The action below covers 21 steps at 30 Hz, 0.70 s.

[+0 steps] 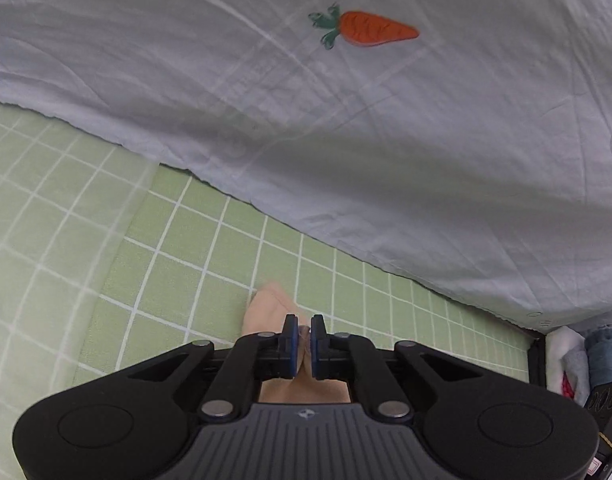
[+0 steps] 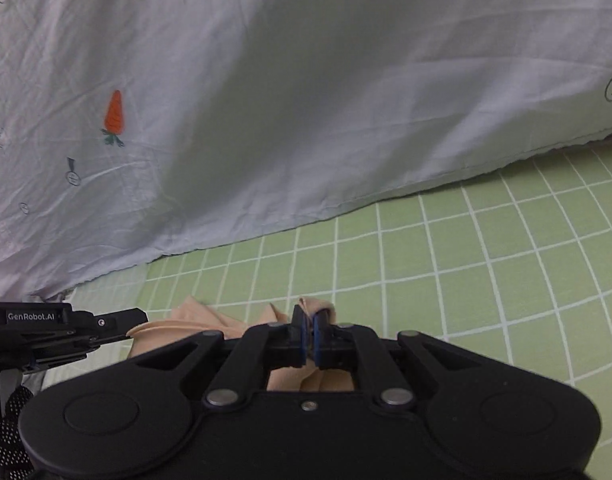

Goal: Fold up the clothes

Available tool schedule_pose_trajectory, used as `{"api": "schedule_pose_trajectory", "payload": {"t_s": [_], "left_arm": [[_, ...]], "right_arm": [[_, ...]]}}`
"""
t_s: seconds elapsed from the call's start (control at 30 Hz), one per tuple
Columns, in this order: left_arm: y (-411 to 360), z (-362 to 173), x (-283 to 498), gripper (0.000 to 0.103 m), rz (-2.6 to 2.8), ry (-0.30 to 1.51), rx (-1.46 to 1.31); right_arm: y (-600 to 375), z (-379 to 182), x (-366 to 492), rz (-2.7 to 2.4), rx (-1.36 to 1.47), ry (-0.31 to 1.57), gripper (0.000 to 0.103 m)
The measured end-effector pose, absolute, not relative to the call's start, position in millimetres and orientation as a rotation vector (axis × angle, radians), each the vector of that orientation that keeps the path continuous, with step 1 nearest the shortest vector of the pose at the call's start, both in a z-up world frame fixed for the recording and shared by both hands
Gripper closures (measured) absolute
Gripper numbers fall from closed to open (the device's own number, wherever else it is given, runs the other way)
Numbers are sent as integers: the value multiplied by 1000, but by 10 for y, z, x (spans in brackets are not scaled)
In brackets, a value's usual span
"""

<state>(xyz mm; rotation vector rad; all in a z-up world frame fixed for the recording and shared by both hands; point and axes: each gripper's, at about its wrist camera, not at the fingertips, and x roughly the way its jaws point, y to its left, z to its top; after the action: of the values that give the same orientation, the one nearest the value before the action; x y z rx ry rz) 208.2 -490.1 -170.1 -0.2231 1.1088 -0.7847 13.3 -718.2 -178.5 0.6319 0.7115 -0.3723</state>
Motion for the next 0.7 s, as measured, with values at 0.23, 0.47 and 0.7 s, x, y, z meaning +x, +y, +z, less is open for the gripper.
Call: {"api": "schedule_pose_trajectory", "payload": {"t_s": [0.23,0.47,0.7], "left_arm": [[-4968,-1815,2142,84,-779,1085,-156],[-4590,-1658,2027,20,-767,1070,-151],[-4445,-1925,1680,18,-810,1137,-80]], "right_arm": [[-7195,-1920,158,-426,625,705,100],[-7193,-1782,-267,-534,722,623,42],[-6896,-1950,-497,-451,817,692,30]]}}
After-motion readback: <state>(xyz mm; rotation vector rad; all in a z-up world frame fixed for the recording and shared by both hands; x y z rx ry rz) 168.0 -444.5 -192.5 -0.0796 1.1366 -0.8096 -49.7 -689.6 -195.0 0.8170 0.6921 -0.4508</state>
